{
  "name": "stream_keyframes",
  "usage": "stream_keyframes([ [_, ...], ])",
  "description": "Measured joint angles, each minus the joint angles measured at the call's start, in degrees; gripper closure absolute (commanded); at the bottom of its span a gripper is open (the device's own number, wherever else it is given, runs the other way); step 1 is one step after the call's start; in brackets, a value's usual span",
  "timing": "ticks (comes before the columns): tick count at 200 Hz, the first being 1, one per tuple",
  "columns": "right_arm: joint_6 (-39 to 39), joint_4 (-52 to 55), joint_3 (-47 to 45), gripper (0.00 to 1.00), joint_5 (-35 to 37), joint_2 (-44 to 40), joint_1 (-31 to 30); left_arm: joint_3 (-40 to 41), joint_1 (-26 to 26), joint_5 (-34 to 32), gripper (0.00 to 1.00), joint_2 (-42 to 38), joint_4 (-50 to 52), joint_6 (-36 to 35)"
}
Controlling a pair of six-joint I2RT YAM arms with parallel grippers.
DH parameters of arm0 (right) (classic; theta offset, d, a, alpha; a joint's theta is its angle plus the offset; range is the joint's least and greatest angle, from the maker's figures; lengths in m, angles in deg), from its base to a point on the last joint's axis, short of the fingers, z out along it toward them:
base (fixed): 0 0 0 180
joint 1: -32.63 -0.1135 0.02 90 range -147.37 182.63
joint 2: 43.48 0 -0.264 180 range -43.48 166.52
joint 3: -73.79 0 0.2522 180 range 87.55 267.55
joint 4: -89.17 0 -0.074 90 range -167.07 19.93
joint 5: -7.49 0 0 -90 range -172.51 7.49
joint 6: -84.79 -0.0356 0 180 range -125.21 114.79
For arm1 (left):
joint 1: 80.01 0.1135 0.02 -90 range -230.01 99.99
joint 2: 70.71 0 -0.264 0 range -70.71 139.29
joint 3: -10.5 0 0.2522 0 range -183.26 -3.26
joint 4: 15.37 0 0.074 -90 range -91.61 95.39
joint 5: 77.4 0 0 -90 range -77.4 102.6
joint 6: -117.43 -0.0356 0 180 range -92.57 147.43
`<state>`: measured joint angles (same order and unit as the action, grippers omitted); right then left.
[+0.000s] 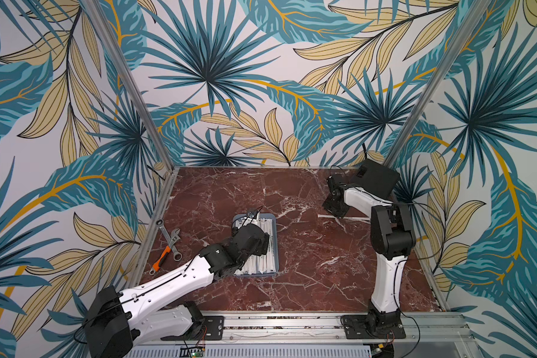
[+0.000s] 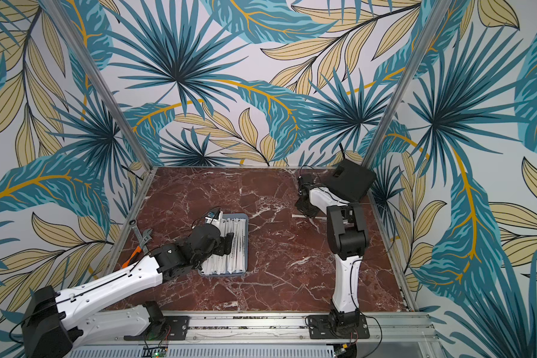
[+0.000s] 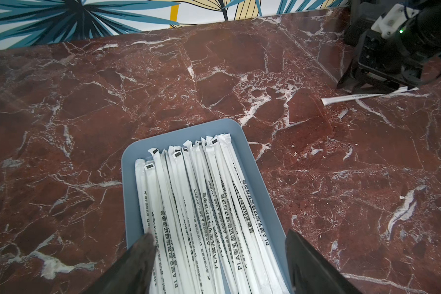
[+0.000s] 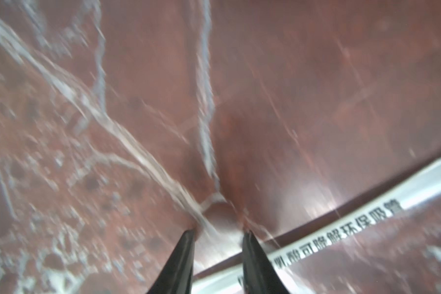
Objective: Put the straws into the storage box
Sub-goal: Adjust the straw at the center of the board, then pick up the straw from the center of the board.
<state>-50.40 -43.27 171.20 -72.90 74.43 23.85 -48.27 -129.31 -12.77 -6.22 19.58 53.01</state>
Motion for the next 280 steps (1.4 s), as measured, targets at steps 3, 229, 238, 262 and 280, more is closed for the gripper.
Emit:
stream_keyframes([
  [3, 0.0, 0.0, -1.1, 0.65, -0.4, -0.7, 0.0, 0.0, 0.0, -0.2, 0.15, 0.0, -0.1, -0.1],
  [229, 6.4, 2.7, -18.3, 0.95, 0.7, -13.8, 5.7, 0.7, 2.7, -3.3, 0.14, -6.2, -0.9, -1.9],
  [238, 6.6, 3.8, -18.2, 0.97, 1.1, -14.8, 4.0, 0.8, 3.5, -3.7, 0.14, -7.1, -0.2, -1.8],
  [262, 6.4, 7.7, -15.6, 0.98, 3.4, -18.5, -4.9, 0.9, 6.4, -4.9, 0.14, -9.4, 2.0, -1.5],
  [280, 5.2, 9.3, -9.7, 0.98, 4.4, -19.3, -14.9, 0.9, 8.5, -5.9, 0.14, -11.0, 3.6, -1.3],
])
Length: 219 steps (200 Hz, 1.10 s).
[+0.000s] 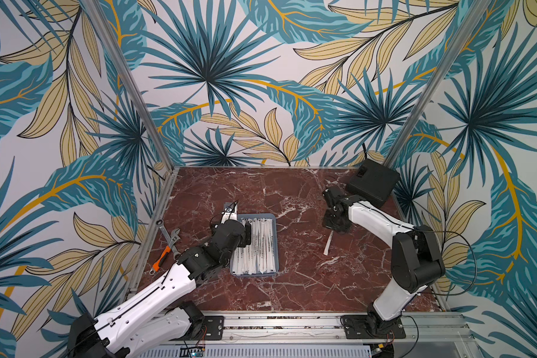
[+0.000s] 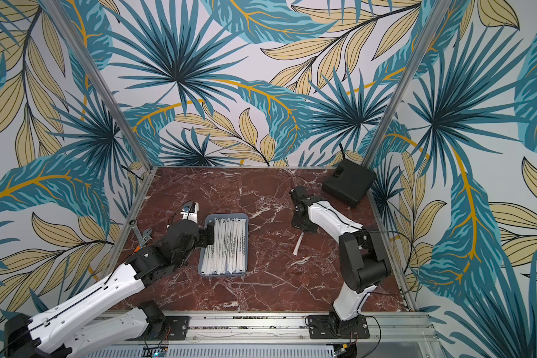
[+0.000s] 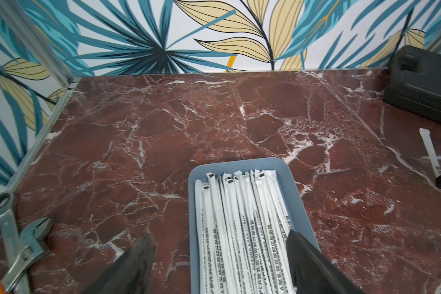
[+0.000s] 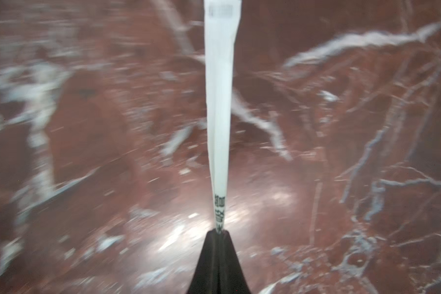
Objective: Put the straws into the storage box
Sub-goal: Pick up the straw from the center of the board, then place the straw in the storage box.
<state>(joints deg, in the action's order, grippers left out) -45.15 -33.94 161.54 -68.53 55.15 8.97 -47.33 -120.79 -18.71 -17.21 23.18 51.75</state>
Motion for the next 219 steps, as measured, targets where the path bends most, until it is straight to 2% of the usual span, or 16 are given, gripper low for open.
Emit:
stream_keyframes([
  [34, -3.7, 1.5, 12.9, 0.99, -0.8, 4.4, -16.2, 0.3, 2.1, -1.3, 0.14, -2.2, 2.6, 1.2],
  [52, -5.4, 1.4, 20.8, 0.99, -2.0, 10.8, -22.3, 0.7, 2.6, -1.6, 0.14, -2.9, 4.1, 2.0],
  [72, -7.5, 1.3, 26.6, 1.00, -3.5, 17.8, -26.3, 0.7, 2.9, -1.9, 0.14, -3.2, 5.5, 2.5],
  [113, -11.5, 1.5, 30.2, 0.99, -5.4, 26.3, -28.5, 1.5, 3.5, -2.1, 0.14, -5.3, 7.1, 3.2],
  [160, -12.6, 1.5, 30.6, 0.98, -6.7, 29.3, -28.4, 1.7, 3.8, -1.9, 0.14, -5.4, 7.2, 3.2],
  [219, -11.5, 2.2, 30.6, 0.81, -6.8, 30.4, -28.9, 1.7, 3.9, -1.6, 0.14, -5.4, 7.2, 3.2],
])
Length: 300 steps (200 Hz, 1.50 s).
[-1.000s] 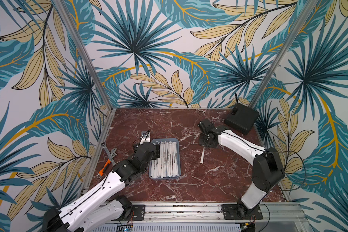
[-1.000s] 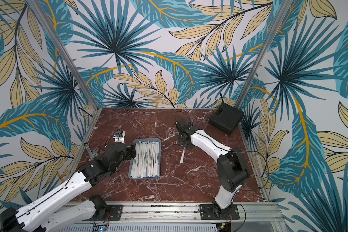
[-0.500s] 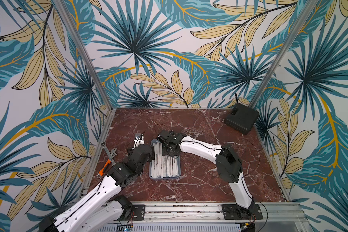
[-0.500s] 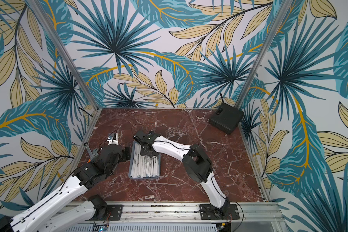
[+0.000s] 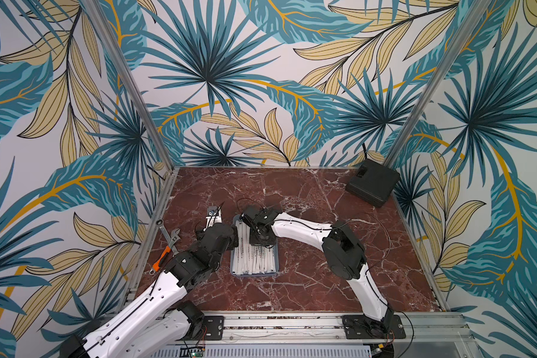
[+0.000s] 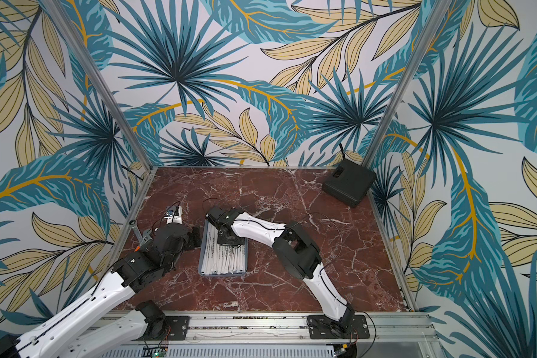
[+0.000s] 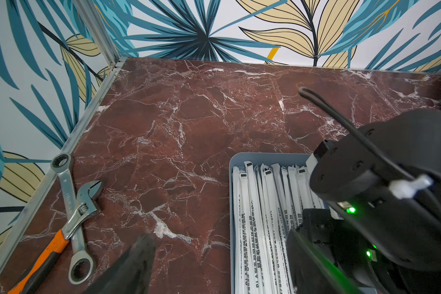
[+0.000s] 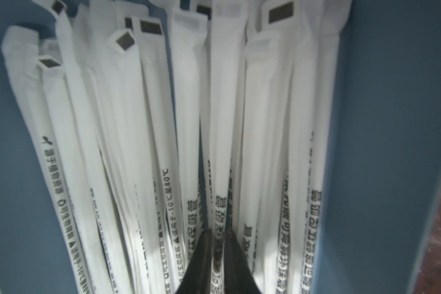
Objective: Put the straws into the storage box
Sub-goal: Place the straw in the storage box, then reset both arms
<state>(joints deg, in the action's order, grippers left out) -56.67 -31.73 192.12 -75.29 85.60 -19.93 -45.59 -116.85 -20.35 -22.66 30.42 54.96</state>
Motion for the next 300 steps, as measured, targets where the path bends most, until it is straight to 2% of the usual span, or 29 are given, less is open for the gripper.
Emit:
stream_keyframes([
  [34, 0.9, 0.7, -1.0, 0.76, 0.0, -3.4, -0.5, 0.0, 0.1, 0.0, 0.14, 0.0, 0.0, 0.0],
  [57, 2.3, 0.8, -2.3, 0.66, 0.5, -8.1, -0.5, 0.0, 0.1, -0.1, 0.14, -0.5, 0.2, -0.4],
  [129, 11.8, -2.1, -13.4, 0.53, 8.1, -21.6, 0.0, 0.0, 0.1, 0.2, 0.15, -3.2, -0.9, -3.1],
  [170, 16.4, -6.4, -19.5, 0.52, 10.0, -26.6, 1.8, 0.0, 0.1, 0.3, 0.15, -3.2, -1.7, -4.0],
  [222, 18.1, -10.8, -22.3, 0.50, 10.7, -27.3, 2.6, 0.0, 0.2, 0.1, 0.14, -3.1, -2.3, -4.3],
  [244, 19.3, -12.7, -25.2, 0.40, 11.8, -28.8, 2.9, 0.0, 0.2, -0.6, 0.14, -3.1, -2.8, -5.2],
  [261, 19.8, -13.0, -26.4, 0.23, 12.8, -30.4, 3.3, 0.0, 0.2, -1.0, 0.12, -3.2, -3.2, -5.6],
  [268, 21.3, -18.6, -30.2, 0.14, 13.7, -32.9, 4.0, 0.7, 0.2, -2.0, 0.11, -3.5, -4.9, -6.8],
  [287, 26.1, -27.2, -41.9, 0.13, 16.7, -41.9, 7.7, 5.7, 0.2, -5.7, 0.10, -5.9, -12.6, -12.2],
  [300, 29.0, -31.7, -47.3, 0.13, 18.1, -46.4, 13.4, 10.7, 0.4, -8.5, 0.09, -7.3, -20.6, -17.3],
])
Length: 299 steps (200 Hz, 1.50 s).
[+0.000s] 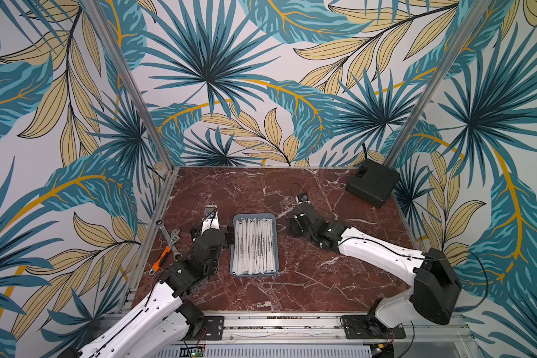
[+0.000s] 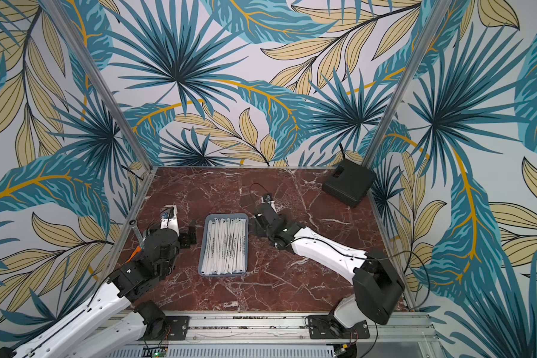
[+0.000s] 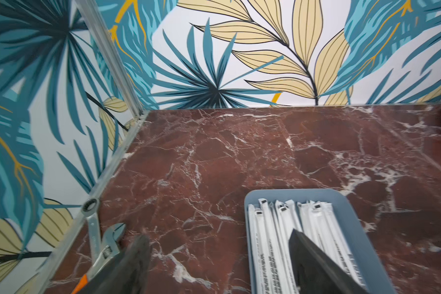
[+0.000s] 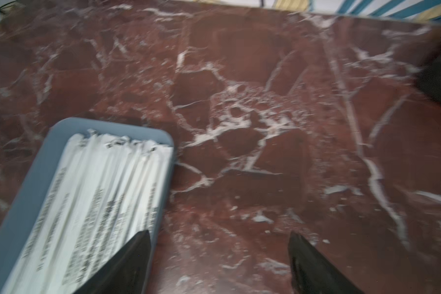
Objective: Put the straws into the storage box
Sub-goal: Reset both arms
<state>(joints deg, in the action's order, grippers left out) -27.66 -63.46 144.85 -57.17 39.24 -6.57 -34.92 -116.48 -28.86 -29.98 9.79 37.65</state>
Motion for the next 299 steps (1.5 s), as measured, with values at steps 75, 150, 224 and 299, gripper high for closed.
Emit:
stream_keyframes([
  [75, 13.3, -27.5, -22.1, 0.10, 9.4, -11.5, 26.7, 9.1, 16.3, -4.2, 0.05, 15.4, -33.4, -9.4],
  [150, 18.8, -47.8, -29.5, 0.09, 5.2, -0.8, 31.9, 11.8, 27.3, 16.7, 0.00, 37.7, -55.0, -11.3],
  [224, 20.6, -59.6, -33.3, 0.01, -8.0, 3.5, 34.9, 12.3, 34.3, 30.4, 0.00, 49.2, -68.0, -11.6],
  [299, 20.6, -60.5, -33.3, 0.00, -11.8, 3.8, 35.5, 12.3, 38.4, 31.3, 0.00, 49.2, -69.0, -6.9],
])
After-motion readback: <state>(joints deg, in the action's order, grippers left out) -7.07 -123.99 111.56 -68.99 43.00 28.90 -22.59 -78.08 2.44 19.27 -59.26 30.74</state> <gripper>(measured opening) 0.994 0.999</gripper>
